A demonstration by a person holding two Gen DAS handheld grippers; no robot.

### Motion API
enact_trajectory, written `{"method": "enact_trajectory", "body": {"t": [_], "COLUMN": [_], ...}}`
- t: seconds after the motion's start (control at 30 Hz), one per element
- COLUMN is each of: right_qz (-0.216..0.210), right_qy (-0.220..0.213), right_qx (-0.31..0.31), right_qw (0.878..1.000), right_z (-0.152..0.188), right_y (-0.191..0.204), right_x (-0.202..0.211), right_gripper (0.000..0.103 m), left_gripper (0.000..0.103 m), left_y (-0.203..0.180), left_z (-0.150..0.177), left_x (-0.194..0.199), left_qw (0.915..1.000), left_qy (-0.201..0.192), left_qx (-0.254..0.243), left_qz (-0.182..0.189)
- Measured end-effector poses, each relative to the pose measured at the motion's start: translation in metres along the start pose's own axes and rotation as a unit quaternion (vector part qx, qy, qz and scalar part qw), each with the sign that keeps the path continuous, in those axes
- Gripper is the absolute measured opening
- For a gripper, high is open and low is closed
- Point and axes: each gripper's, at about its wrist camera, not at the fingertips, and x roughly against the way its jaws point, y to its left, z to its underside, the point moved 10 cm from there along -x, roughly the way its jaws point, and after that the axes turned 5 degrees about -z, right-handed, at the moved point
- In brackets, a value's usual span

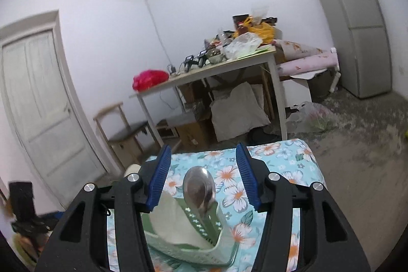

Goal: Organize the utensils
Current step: 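Grasp the wooden chopsticks with the left gripper while the right gripper moves beside them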

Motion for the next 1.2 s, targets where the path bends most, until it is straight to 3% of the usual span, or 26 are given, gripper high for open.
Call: {"method": "enact_trajectory", "body": {"t": [0.2, 0.3, 0.5, 0.67, 0.77, 0.83, 1.0, 1.2], "right_qz": [0.023, 0.046, 0.106, 0.112, 0.124, 0.125, 0.122, 0.141], "right_qy": [0.003, 0.027, 0.123, 0.221, 0.261, 0.272, 0.26, 0.236], "right_qx": [-0.038, -0.057, -0.091, -0.158, -0.161, -0.163, -0.16, -0.155], "right_qw": [0.999, 0.997, 0.983, 0.956, 0.944, 0.94, 0.944, 0.949], "right_z": [0.026, 0.058, 0.159, 0.251, 0.283, 0.296, 0.301, 0.286], "right_y": [0.01, 0.023, 0.046, 0.063, 0.076, 0.079, 0.086, 0.086], "right_x": [0.045, 0.068, 0.099, 0.101, 0.096, 0.093, 0.088, 0.098], "right_gripper": [0.052, 0.056, 0.061, 0.061, 0.061, 0.065, 0.078, 0.078], "left_gripper": [0.09, 0.09, 0.09, 0.09, 0.09, 0.09, 0.09, 0.09], "left_y": [-0.009, -0.013, -0.015, -0.018, -0.018, -0.02, -0.044, -0.085], "left_z": [0.006, 0.014, 0.045, 0.08, 0.096, 0.105, 0.117, 0.119], "left_x": [0.003, 0.004, 0.005, 0.004, 0.004, 0.002, -0.011, -0.026], "left_qw": [0.9996, 0.999, 0.9967, 0.9928, 0.992, 0.9918, 0.9852, 0.9678], "left_qy": [0.002, 0.014, 0.047, 0.09, 0.098, 0.098, 0.12, 0.122], "left_qx": [-0.01, -0.023, -0.055, -0.066, -0.073, -0.08, -0.117, -0.217], "left_qz": [0.025, 0.036, 0.038, 0.043, 0.031, 0.021, 0.037, 0.041]}}
